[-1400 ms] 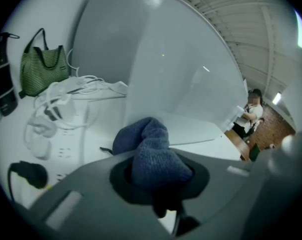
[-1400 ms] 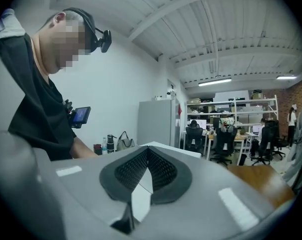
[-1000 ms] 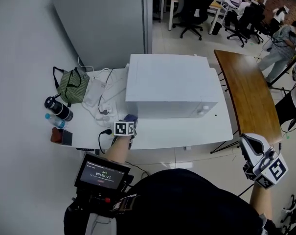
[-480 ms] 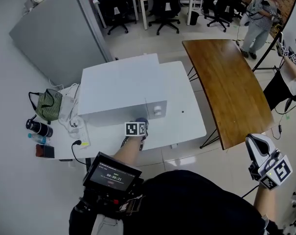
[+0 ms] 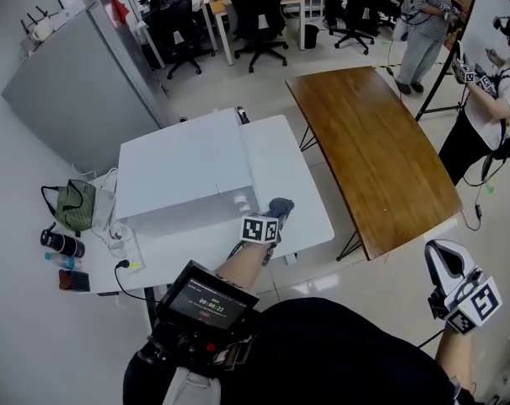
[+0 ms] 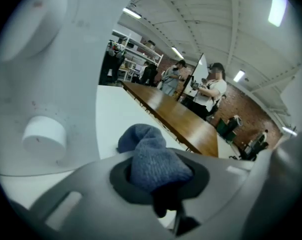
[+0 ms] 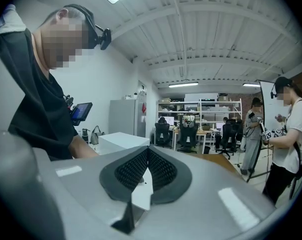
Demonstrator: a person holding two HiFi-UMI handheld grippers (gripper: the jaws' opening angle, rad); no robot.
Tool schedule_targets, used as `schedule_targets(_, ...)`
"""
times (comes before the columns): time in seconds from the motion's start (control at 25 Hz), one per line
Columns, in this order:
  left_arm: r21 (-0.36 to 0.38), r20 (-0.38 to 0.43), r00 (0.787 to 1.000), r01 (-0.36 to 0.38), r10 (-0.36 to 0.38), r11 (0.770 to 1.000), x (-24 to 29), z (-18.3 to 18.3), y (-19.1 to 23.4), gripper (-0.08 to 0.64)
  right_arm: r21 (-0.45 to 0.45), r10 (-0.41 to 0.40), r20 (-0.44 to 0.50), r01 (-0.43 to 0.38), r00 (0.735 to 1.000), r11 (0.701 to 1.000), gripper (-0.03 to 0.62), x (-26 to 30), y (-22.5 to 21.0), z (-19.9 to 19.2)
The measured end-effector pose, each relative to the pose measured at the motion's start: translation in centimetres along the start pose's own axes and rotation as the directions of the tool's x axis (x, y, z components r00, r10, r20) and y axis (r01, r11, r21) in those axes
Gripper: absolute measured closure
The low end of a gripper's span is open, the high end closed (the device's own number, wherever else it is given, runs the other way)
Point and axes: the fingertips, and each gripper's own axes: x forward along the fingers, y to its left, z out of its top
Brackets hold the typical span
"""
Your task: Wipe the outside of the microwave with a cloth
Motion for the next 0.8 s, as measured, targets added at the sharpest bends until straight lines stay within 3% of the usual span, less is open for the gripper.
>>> schedule_targets(0.16, 0.077, 0.010, 0.990, 0.141, -0.142, 0.987, -5.6, -1.9, -3.8, 0.503, -0.011, 0.062, 0.045, -0.061, 0.997, 0.998, 0.588, 3.0, 3.6, 1.4)
schedule_targets(0.32, 0.118, 0.115, 0.973, 0.185, -0.198, 0.976, -16.1, -2.0, -2.5, 0.503, -0.031, 0.160, 0.090, -0.158, 0.983, 0.987, 0.588, 8.2, 10.2, 3.1)
schedule_targets(0.64, 0.177, 0.357, 0.915, 0.132, -0.188, 0.975, -38.0, -3.1, 6.2, 0.503, 0.010, 0.352, 0.114, -0.355, 0.929, 0.935, 0.588, 18.4, 27.0, 4.3)
schedule_targets(0.8, 0.263, 0.417, 0.888, 0.085, -0.192, 0.961, -45.0, -4.9, 8.1, 0.503, 0.024, 0.415, 0.076, -0.417, 0.907, 0.908, 0.588, 20.7, 33.1, 3.8)
